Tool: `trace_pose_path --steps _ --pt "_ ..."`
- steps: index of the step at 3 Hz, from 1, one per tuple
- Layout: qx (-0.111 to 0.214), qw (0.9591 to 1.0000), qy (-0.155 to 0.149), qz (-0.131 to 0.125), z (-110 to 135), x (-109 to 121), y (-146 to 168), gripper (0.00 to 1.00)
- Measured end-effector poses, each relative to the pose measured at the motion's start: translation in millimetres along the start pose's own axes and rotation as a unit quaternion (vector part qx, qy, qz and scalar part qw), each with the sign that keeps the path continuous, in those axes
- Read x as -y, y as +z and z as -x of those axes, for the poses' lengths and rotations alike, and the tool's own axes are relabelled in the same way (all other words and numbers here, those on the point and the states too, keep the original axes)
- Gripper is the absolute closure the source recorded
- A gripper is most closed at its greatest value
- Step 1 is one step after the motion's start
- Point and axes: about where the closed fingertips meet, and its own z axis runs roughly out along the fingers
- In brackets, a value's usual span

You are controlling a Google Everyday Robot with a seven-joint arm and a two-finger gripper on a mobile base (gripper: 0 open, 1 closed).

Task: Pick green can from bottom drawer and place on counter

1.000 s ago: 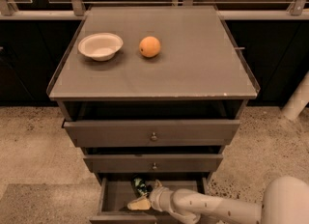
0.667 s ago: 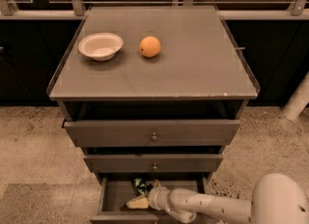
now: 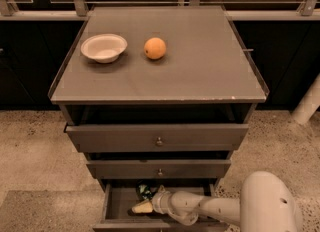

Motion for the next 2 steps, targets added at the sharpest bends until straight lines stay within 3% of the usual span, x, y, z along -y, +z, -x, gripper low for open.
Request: trace_pose_path --steps 2 --pt "0.002 0.9998 0.006 -0.016 -3.3 5.1 6.4 0.00"
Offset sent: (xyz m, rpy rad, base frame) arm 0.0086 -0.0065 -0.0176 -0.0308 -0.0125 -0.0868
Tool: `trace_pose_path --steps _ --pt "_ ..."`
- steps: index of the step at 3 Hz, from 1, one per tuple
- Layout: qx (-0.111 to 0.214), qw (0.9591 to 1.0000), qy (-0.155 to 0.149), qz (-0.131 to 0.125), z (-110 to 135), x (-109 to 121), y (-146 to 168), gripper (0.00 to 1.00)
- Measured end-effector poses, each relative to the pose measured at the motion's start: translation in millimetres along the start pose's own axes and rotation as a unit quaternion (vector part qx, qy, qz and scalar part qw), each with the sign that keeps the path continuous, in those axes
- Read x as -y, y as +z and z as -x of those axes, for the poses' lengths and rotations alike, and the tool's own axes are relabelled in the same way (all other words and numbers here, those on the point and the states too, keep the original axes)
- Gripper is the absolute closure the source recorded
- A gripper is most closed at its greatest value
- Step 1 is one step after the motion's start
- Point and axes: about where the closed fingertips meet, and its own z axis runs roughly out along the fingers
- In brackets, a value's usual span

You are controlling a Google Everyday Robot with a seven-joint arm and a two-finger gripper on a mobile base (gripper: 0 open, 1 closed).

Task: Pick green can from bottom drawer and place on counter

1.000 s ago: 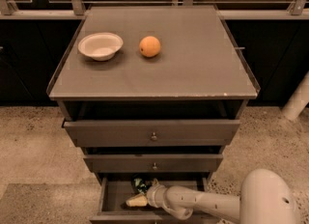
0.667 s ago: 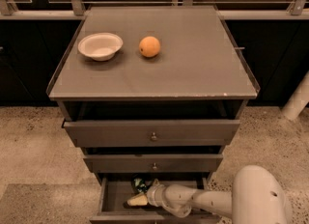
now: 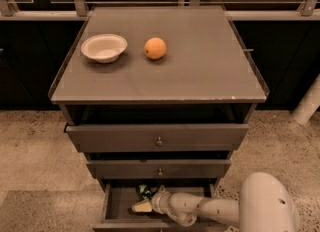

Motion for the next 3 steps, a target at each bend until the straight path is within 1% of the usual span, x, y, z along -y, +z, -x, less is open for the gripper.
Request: trace_pose_path --steps 2,3 --pt "0.023 0.9986 -0.011 -0.046 7 13 17 0.00" --pt "0.028 0.9977 -0.012 -0.061 5 13 22 0.00"
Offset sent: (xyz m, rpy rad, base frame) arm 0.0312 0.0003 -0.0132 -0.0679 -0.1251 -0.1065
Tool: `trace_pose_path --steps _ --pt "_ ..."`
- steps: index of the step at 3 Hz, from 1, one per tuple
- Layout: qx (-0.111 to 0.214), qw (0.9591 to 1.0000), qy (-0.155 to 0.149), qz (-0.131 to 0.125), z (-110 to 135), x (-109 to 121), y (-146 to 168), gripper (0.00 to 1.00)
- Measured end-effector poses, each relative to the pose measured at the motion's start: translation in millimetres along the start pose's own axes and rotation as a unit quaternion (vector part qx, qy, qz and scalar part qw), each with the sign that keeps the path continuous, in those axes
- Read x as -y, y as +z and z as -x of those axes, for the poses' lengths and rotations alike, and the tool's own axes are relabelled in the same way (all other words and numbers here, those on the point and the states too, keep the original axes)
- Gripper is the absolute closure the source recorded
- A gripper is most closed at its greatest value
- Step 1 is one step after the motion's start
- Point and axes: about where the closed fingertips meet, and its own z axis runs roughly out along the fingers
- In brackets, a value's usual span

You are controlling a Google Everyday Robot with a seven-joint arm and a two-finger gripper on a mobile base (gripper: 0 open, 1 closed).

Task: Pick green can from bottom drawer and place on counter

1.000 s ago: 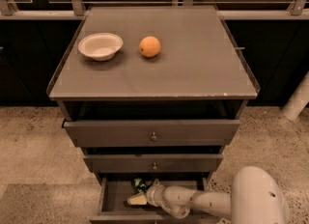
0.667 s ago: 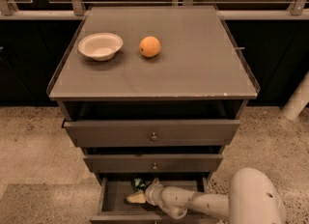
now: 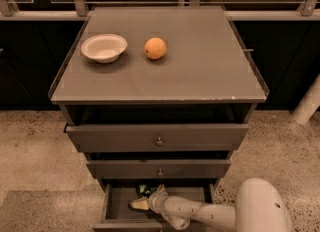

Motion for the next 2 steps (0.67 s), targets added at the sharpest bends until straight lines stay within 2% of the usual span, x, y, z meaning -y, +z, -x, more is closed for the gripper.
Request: trace_pose_path --steps 1,2 --pt "-0.006 0.9998 0.004 -0.016 -8.0 -3.9 -0.8 0.00" --pt "-0.006 0.9998 0.004 -0.020 -8.2 -2.6 -0.9 0.18"
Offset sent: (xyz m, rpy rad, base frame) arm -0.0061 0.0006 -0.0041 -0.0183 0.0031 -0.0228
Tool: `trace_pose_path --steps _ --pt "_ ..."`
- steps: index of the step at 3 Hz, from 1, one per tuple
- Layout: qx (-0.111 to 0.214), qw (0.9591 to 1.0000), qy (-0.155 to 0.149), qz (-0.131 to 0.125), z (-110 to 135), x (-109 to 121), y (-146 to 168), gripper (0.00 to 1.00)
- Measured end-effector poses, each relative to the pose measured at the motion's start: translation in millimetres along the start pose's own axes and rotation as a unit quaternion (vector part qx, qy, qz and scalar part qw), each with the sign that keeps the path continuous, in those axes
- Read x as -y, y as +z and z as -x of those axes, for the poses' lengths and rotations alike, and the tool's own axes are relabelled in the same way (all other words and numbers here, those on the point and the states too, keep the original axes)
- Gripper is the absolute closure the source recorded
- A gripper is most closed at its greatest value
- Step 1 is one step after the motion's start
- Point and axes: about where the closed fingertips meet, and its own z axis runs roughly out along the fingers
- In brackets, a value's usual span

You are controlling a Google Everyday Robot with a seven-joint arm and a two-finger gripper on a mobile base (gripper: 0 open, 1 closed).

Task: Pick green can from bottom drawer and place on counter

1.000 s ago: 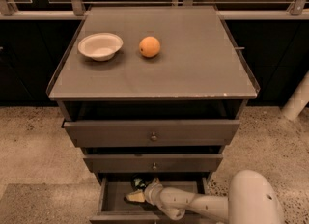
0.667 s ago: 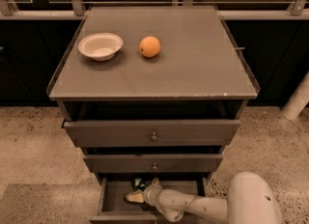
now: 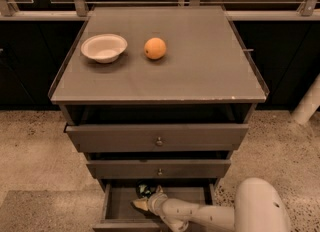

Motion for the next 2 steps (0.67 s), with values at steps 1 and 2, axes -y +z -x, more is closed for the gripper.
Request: trace_pose_path --steps 1,2 --pt "0.000 1.0000 0.000 0.000 0.0 0.0 0.0 0.41" --pt "0.000 1.0000 0.000 0.000 0.0 0.0 0.0 0.66"
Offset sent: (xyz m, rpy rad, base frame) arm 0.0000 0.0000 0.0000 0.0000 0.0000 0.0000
